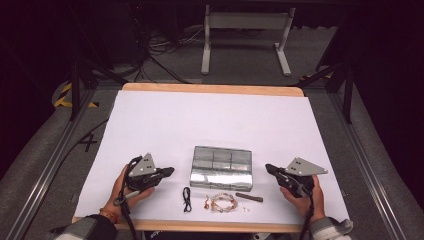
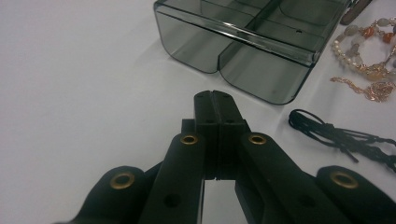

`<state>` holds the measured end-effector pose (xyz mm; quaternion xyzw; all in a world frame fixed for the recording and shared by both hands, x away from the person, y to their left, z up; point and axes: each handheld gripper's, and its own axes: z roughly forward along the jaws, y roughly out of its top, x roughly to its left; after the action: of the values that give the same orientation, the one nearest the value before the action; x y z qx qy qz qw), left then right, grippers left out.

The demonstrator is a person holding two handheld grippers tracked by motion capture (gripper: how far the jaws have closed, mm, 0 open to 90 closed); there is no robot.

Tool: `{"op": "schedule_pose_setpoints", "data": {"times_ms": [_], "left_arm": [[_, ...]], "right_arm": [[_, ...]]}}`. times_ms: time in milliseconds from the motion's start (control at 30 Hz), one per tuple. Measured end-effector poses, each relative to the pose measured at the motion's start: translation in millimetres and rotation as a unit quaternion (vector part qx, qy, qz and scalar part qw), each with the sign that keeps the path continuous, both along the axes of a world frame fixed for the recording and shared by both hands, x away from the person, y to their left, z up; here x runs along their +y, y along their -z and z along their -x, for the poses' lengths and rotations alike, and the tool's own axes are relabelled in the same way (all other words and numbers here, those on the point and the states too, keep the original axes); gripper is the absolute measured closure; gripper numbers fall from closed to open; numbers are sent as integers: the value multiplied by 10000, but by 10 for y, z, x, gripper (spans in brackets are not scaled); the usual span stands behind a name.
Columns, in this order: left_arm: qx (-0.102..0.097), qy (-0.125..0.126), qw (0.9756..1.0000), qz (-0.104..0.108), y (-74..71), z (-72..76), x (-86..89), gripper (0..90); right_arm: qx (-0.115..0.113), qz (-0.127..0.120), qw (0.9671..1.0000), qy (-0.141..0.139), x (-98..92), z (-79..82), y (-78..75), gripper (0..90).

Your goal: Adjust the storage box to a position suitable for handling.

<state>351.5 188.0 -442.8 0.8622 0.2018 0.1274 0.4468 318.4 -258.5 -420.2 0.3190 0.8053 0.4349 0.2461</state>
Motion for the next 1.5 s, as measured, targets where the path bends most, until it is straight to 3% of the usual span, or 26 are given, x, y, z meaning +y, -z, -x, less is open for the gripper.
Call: {"op": "schedule_pose_setpoints", "data": {"times_ms": [33,233,300,467,533,800,1033,1100,1167,1267,1400,1500], "left_arm": [[62,76,9999,-57,12,-23,-102,900],[148,329,9990,-254,42,-64,-336,900],[117,385,9983,-419,48,-56,-420,900],[106,478,9975,-512,37,-46,-407,900],[116,533,9973,-496,31,-38,-397,900],[96,605,9969,-491,28,-1,-366,900],[-12,415,9981,-450,3,-8,-330,900],[18,304,9987,-399,9,-15,-277,900],[31,215,9993,-305,7,-19,-231,900],[36,117,9997,-218,-1,-29,-172,900],[44,27,9999,-153,-4,-55,-187,875],[11,18,9998,-175,-5,-81,-246,853]], "right_arm": [[68,115,9999,-16,91,-40,29,900],[332,112,9994,-42,167,-139,129,900],[352,186,9992,-97,204,-156,155,900],[382,257,9986,-242,288,-165,181,900],[455,129,9985,-264,270,-184,192,900],[368,121,9989,-269,300,-213,199,900],[312,224,9985,-384,303,-176,170,900],[215,349,9986,-340,245,-122,117,900],[211,309,9988,-302,135,-37,61,900],[394,197,9980,-463,49,86,13,827],[405,68,9974,-600,30,195,-47,767],[492,47,9956,-798,108,251,-82,701]]}}
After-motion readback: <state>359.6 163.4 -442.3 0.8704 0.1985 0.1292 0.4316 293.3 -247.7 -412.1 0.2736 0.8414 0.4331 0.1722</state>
